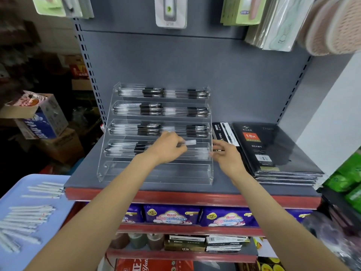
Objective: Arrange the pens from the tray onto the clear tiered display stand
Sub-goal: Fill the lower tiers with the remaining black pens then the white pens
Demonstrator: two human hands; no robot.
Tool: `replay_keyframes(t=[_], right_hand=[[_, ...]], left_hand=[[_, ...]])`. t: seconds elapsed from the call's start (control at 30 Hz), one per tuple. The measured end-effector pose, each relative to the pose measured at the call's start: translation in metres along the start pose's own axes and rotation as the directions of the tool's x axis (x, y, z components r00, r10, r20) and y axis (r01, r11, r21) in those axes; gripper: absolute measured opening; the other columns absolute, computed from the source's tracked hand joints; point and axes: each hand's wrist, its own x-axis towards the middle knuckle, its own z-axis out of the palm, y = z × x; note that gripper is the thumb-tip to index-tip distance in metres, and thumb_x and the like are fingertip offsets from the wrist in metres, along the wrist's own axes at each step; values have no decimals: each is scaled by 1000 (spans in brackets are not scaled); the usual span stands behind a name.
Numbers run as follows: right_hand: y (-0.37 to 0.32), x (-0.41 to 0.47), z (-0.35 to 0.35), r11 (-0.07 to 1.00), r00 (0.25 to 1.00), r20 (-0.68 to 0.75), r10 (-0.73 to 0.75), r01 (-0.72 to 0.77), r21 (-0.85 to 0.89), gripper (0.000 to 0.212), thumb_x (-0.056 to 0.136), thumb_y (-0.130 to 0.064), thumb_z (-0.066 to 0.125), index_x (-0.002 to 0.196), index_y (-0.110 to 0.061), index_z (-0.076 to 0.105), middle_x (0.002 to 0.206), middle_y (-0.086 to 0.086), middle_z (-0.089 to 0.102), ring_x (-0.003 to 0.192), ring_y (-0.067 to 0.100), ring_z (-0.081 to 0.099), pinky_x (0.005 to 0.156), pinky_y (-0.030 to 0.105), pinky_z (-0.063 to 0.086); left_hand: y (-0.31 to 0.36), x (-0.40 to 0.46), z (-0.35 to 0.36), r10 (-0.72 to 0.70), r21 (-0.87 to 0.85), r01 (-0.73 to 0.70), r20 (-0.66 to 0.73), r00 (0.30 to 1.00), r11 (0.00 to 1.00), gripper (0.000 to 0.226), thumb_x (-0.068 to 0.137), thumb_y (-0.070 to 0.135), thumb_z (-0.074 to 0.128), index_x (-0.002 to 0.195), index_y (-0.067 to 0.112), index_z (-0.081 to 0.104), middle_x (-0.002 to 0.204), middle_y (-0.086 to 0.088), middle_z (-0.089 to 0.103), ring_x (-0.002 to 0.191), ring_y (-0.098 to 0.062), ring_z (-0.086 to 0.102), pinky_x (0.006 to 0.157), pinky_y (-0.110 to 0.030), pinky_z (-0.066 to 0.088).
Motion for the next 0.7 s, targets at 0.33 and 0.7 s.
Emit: replay_keyframes(t=[0.33, 0.7], right_hand=[[1, 0, -1, 1000, 1000, 9, 13, -13, -5, 39, 92, -4, 55, 130, -13, 53, 112, 4, 63, 94, 13, 58, 83, 24, 44], [-2, -3, 2, 989, 1000, -19, -18, 15, -149, 42, 92, -3, 53, 132, -16, 50, 110, 1, 59, 92, 11, 58, 91, 27, 46]], left_hand=[[-2, 14, 12, 211, 77, -203, -120, 970, 976, 25, 92, 1, 51, 113, 8, 61, 99, -2, 48, 92, -13, 47, 89, -21, 41], [6, 16, 19, 112, 139, -91, -154, 982, 986, 20, 90, 19, 59, 110, 16, 64, 108, -1, 64, 100, -19, 58, 81, -35, 49]])
